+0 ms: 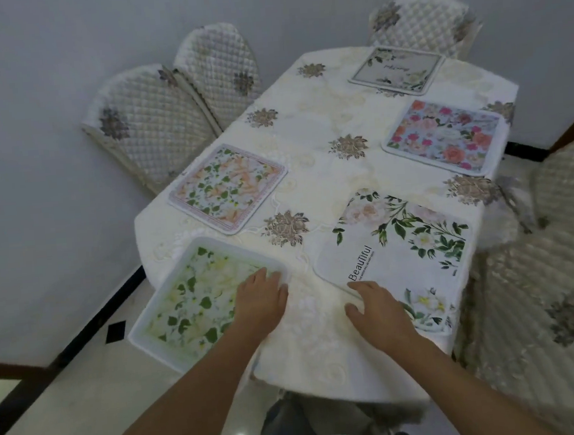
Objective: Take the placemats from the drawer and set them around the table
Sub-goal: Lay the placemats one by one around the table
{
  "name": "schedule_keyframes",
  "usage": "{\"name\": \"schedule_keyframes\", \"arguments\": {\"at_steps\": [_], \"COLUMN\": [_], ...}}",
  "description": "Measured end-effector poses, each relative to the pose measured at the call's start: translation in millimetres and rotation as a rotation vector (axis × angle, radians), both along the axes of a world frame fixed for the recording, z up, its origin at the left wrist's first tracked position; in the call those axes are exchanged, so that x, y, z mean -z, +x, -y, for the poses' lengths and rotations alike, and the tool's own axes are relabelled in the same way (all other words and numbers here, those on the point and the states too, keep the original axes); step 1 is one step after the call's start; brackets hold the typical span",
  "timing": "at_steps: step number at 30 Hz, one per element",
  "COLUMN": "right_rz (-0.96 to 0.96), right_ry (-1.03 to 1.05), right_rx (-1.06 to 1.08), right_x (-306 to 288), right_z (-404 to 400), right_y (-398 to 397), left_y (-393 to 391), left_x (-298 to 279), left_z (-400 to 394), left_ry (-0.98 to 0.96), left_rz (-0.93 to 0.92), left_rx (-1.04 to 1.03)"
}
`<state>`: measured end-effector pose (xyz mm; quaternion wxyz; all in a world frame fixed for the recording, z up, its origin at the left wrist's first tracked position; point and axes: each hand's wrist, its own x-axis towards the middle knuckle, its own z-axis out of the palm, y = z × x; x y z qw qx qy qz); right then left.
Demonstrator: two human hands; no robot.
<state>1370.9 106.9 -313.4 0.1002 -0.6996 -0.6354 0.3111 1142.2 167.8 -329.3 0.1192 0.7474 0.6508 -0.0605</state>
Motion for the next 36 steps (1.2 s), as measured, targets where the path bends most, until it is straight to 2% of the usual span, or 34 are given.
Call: {"name": "schedule_keyframes", "arguments": {"at_steps": [5, 9, 17, 21, 23, 27, 30, 36], "right_rz": [-0.062, -0.049, -0.120, -0.048, -0.024, -0.106, -0.109, -0.130], "right_ry": [-0.090, -0.194, -0.224, -0.268, -0.330, -0.404, -0.318, -0.033], "right_rx": [-0.029, -0.052, 0.202, 0.290, 0.323, 0.441, 0.436, 0.459], "right_x": [8.1, 18.0, 33.7, 35.6, 36.3, 35.2, 31.5, 4.0], "right_z": [-20.5, -33.6, -52.3, -54.0, -54.7, -50.9, -44.6, -30.3], "right_y": [-63.0, -112.5, -179.1, -196.7, -202.1, -212.1, -213.7, -190.2], "left_y": [-89.7, -146.9, -210.2, -227.6, -236.8, -248.1, -250.8, -231.9], "left_x": [7.5, 20.0, 42.3, 42.5, 42.8, 44.5, 41.3, 13.4], "left_z": [-18.3, -34.8, -71.4, -83.8, -89.1, -91.9, -90.8, -84.4], "left_ry": [-0.044, -0.051, -0.001, -0.013, -0.037, -0.094, -0.113, 0.092], "left_rz": [0.022, -0.014, 0.017, 0.011, 0.048, 0.199, 0.342, 0.448], "left_rx": [-0.190, -0.244, -0.282, -0.329, -0.393, -0.469, -0.495, -0.400]}}
